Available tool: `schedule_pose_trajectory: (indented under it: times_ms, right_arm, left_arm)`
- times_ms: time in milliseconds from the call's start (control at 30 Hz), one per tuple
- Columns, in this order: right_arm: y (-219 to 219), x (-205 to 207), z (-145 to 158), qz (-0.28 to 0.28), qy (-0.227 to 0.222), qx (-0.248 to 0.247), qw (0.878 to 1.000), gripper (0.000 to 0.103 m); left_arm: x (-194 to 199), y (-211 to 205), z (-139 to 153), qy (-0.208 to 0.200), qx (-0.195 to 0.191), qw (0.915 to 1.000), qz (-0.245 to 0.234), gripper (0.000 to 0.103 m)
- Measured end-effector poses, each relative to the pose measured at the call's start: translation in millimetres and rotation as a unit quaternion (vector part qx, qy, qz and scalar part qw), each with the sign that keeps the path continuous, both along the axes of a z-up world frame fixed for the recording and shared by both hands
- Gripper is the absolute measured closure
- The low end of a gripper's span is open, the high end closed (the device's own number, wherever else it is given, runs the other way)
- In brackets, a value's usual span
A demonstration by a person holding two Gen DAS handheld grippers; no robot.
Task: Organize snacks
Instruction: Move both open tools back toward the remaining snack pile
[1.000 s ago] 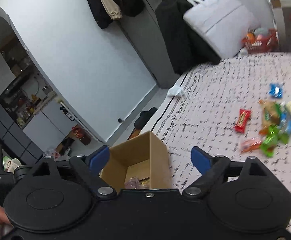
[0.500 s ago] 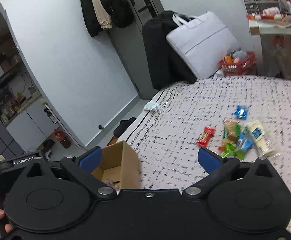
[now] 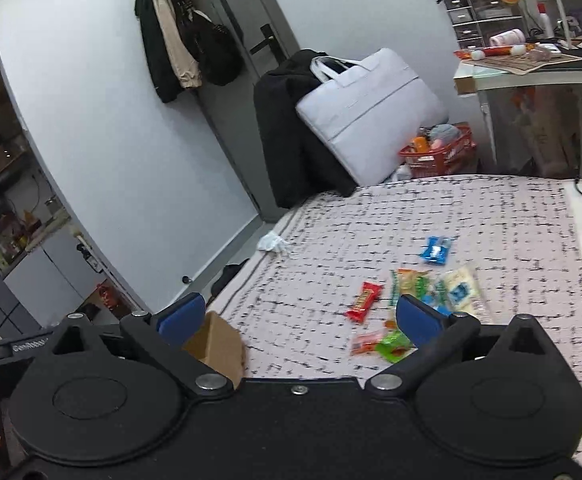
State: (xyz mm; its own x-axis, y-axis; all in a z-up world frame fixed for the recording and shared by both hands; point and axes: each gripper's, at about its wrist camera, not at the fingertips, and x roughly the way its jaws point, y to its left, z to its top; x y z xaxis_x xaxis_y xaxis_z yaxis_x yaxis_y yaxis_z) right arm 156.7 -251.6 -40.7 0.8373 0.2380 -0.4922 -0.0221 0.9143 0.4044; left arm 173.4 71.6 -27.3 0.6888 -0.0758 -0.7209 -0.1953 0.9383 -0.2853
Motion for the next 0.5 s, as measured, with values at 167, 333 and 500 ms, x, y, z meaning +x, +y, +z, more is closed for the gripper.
schedule_pose_trajectory:
  times_ms: [167, 333, 500]
  right_arm:
    - [-16, -2, -2, 0.0, 0.007, -0.013, 1.0, 0.0]
    - [-35, 0, -6, -0.012, 0.007, 0.008, 1.0, 0.0]
    - [-51, 5, -17, -0.025, 0.017, 0.015, 0.999, 0.0]
  left_arm:
    - [4, -21, -6, 0.0, -0.006, 0.9999, -0.012, 0.0]
    - [8, -40, -12, 0.004, -0.01, 0.9997, -0.022, 0.0]
    - [16, -59, -15, 0.0, -0.004, 0.9995, -0.032, 0.0]
